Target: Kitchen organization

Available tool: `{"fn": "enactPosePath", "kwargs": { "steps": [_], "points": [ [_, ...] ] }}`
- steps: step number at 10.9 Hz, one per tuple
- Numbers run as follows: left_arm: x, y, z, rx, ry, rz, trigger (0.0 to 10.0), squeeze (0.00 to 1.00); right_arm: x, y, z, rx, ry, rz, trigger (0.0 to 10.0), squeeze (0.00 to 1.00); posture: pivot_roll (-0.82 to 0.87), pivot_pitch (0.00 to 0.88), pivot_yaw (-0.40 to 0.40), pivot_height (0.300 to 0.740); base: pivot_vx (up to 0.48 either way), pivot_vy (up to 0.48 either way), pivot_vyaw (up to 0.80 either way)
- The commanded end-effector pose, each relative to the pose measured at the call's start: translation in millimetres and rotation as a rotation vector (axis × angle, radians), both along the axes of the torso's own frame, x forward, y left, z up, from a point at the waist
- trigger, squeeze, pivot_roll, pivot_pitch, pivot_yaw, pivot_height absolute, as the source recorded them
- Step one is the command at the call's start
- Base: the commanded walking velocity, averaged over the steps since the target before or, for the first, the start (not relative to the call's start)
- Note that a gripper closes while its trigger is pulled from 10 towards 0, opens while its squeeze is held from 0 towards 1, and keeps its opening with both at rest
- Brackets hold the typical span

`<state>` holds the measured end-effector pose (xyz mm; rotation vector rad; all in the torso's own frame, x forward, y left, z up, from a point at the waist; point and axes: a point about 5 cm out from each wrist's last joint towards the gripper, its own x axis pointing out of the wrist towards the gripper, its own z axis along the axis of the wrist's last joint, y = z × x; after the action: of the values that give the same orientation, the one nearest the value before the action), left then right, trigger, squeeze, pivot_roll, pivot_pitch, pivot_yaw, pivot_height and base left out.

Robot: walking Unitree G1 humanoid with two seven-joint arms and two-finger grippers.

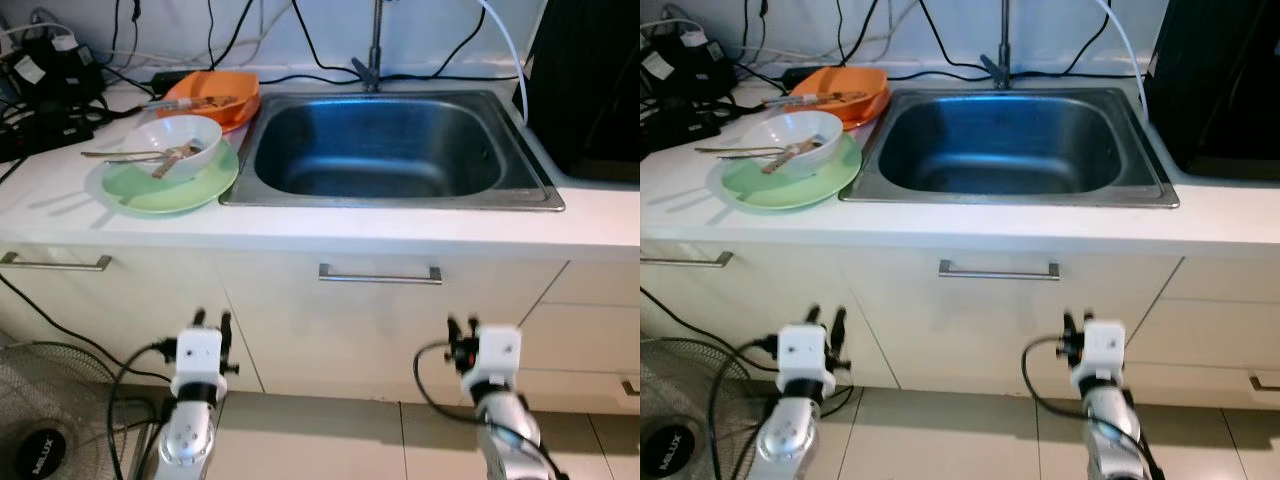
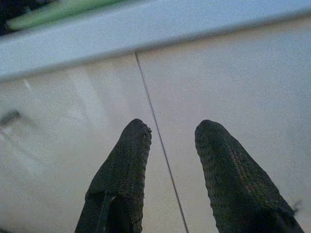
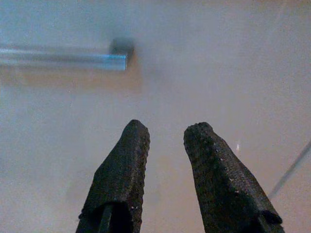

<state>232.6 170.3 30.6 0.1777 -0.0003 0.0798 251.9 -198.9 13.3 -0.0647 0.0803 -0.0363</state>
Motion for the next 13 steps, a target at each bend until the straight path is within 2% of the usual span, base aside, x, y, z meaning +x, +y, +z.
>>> {"fn": "enactPosePath", "kwargs": {
  "steps": [1,2,3,7,9,10,11,12,13],
  "points": [
    [2.6,-1.4,12,0.023,-0.036,-0.001,10.0,0.00,9.1,5.5,16,-0.005,-0.077,0.025,10.0,0.00,0.06,0.000,0.071,0.740,0.000,0.000,0.00],
    [4.0,-3.7,23,0.033,-0.062,-0.009,10.0,0.00,13.9,7.5,27,-0.011,-0.119,0.033,10.0,0.00,0.06,0.000,0.069,0.740,0.000,0.000,0.00],
    [6.8,-7.7,42,0.066,-0.116,-0.042,10.0,0.00,20.9,10.3,45,-0.015,-0.188,0.040,10.0,0.00,0.06,0.000,0.069,0.740,0.000,0.000,0.00],
    [24.0,-11.0,84,0.072,-0.217,-0.049,10.0,0.00,31.9,17.6,91,0.005,-0.322,0.050,10.0,0.00,0.07,0.000,0.066,0.740,0.000,0.000,0.00],
    [32.5,-13.0,92,0.064,-0.234,-0.050,10.0,0.00,36.2,20.0,105,0.021,-0.358,0.039,10.0,0.00,0.06,0.000,0.068,0.740,0.000,0.000,0.00],
    [43.4,-16.1,101,0.057,-0.262,-0.053,10.0,0.00,42.4,27.0,114,0.042,-0.378,0.051,10.0,0.00,0.06,0.000,0.068,0.740,0.000,0.000,0.00],
    [48.0,-18.4,103,0.052,-0.263,-0.055,10.0,0.00,46.0,29.7,116,0.051,-0.374,0.056,10.0,0.00,0.06,0.000,0.068,0.740,0.000,0.000,0.00],
    [61.0,-23.0,104,0.030,-0.262,-0.049,10.0,0.00,56.8,37.0,120,0.075,-0.366,0.068,10.0,0.00,0.06,0.000,0.070,0.740,0.000,0.000,0.00],
    [67.6,-26.7,104,0.022,-0.261,-0.049,10.0,0.00,62.7,41.6,122,0.077,-0.365,0.073,10.0,0.00,0.06,0.000,0.067,0.740,0.000,0.000,0.00]
  ]
}}
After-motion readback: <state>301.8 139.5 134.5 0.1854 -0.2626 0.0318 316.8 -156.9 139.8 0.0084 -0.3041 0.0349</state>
